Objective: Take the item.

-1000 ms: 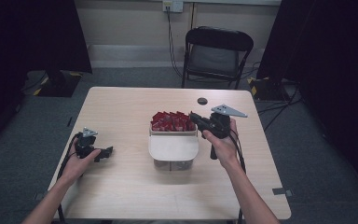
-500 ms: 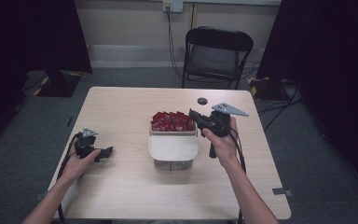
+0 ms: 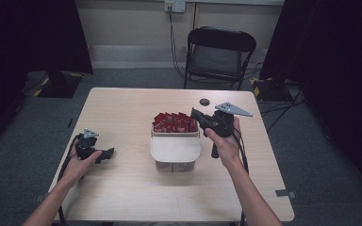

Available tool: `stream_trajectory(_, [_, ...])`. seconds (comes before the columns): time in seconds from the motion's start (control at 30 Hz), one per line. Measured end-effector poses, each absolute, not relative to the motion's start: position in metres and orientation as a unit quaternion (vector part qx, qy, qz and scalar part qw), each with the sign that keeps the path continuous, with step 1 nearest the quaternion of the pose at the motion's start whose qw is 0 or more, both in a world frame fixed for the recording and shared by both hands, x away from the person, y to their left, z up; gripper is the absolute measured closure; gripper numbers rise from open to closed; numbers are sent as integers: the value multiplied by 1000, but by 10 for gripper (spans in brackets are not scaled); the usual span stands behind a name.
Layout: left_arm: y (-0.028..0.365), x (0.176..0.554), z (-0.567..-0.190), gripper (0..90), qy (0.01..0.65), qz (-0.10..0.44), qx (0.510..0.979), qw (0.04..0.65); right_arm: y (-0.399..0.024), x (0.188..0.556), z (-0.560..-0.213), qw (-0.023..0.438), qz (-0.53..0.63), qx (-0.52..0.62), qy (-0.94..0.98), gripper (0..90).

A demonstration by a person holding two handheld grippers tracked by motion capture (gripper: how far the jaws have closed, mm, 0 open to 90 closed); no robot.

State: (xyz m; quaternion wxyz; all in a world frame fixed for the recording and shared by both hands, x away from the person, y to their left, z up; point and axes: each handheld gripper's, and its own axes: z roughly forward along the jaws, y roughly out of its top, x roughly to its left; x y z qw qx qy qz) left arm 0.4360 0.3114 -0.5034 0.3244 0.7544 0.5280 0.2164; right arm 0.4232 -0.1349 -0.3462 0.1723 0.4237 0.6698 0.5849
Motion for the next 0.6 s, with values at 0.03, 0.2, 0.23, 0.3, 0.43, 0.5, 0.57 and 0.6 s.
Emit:
stream_trajectory(0.03, [311,436,-503,0,528,217,754,324,-135,423,-345,174,586,423,669,889])
stream_trajectory(0.2, [311,436,-503,0,528,216,754,324,-140,421,-339,174,593,422,663,888])
stream_trajectory(0.23, [311,436,-503,0,528,216,755,324,-141,421,-337,175,596,421,661,888])
stream_trajectory(0.3, [311,436,-503,0,528,217,754,324,-144,420,-334,176,601,420,657,888])
stream_trajectory(0.43, [311,436,-503,0,528,217,754,324,-147,419,-332,178,603,421,654,889])
stream_trajectory(0.5, [311,436,-503,0,528,216,754,324,-147,419,-331,178,604,421,653,889])
stream_trajectory(0.57, [311,436,-503,0,528,216,754,324,-148,419,-331,180,605,419,652,889])
stream_trajectory(0.6, [311,436,-503,0,528,216,755,324,-148,419,-330,181,606,419,652,888])
